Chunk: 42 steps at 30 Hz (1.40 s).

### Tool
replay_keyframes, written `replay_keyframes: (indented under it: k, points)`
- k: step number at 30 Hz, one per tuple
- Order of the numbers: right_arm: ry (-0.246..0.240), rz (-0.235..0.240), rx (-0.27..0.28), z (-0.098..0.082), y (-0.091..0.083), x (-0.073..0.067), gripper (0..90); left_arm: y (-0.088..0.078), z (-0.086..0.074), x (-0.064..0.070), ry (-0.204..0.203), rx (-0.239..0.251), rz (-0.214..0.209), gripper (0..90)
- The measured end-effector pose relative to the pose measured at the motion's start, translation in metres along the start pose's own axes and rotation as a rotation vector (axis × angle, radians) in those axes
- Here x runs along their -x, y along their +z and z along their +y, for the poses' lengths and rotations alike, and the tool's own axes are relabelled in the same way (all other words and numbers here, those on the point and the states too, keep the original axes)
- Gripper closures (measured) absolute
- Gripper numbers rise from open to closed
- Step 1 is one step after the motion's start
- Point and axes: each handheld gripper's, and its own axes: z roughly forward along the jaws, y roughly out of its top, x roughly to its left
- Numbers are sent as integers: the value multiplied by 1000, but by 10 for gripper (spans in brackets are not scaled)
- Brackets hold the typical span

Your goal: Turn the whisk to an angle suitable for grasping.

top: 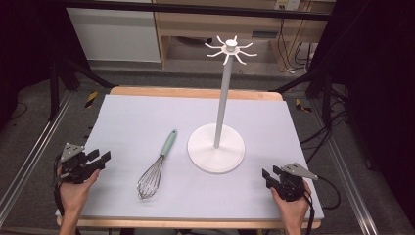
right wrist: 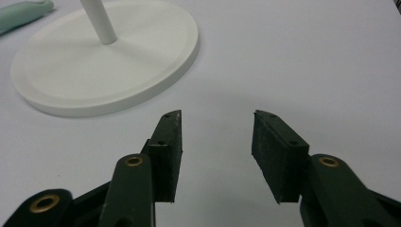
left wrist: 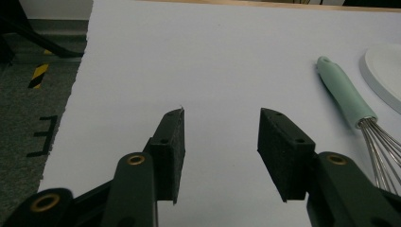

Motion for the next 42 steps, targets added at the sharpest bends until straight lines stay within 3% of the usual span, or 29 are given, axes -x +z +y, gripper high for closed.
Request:
replay_keyframes:
  k: [8,18,26,31,42]
  points:
    - [6,21,7,2,-3,-4,572,-3,5,18,48,-4,-47,558]
    - [-18,45,-7,4,1,-12,600,-1,17,47,115,-55,-93,621]
    - [-16,42,-10,4,1,-11,585,5,29,59,133,-78,-116,601]
    - [-14,42,-16,3,1,-11,576,13,40,71,181,-111,-123,570]
    - [-15,45,-17,4,1,-10,565,29,56,88,233,-165,-130,508]
